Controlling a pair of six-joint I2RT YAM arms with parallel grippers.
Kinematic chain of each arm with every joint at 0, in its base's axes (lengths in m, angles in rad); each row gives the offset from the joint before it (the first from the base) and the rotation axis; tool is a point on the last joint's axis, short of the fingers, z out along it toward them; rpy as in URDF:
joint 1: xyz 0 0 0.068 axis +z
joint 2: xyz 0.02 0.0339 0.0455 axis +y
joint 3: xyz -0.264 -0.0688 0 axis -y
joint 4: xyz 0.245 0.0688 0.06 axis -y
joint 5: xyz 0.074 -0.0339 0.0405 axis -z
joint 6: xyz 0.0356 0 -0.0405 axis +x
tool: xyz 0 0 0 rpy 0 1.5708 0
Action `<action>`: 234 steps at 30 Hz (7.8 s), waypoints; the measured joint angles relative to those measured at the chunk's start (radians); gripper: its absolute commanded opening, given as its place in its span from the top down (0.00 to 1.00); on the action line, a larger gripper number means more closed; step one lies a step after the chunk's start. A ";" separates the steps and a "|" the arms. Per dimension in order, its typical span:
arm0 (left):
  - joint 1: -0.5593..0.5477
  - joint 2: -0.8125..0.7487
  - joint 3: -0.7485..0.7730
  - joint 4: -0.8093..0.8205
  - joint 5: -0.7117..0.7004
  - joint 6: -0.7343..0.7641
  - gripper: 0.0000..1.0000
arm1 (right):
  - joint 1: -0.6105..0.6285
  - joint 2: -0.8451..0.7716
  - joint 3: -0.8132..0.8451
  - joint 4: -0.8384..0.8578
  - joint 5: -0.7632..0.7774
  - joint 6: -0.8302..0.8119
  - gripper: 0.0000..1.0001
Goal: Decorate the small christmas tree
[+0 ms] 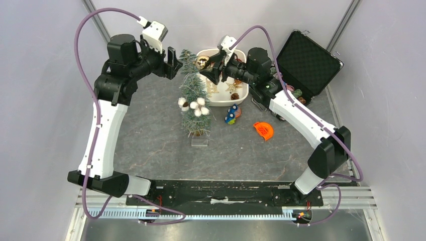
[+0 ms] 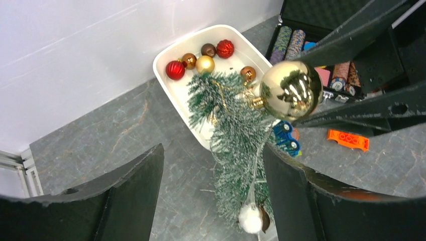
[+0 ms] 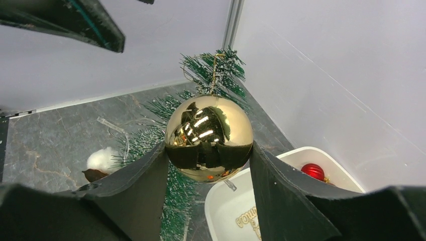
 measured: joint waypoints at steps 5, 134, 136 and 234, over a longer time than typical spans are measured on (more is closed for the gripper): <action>0.000 0.064 0.063 0.012 -0.018 -0.002 0.20 | 0.006 0.000 -0.018 0.013 0.003 0.014 0.73; 0.000 0.161 -0.010 0.109 0.054 -0.044 0.69 | 0.032 -0.055 -0.160 0.066 0.044 0.025 0.41; 0.000 0.161 -0.011 0.109 0.057 -0.044 0.69 | 0.032 -0.056 -0.160 0.066 0.043 0.025 0.39; 0.214 -0.104 -0.410 0.163 -0.150 0.008 0.11 | -0.338 -0.339 -0.503 0.015 0.423 0.129 0.03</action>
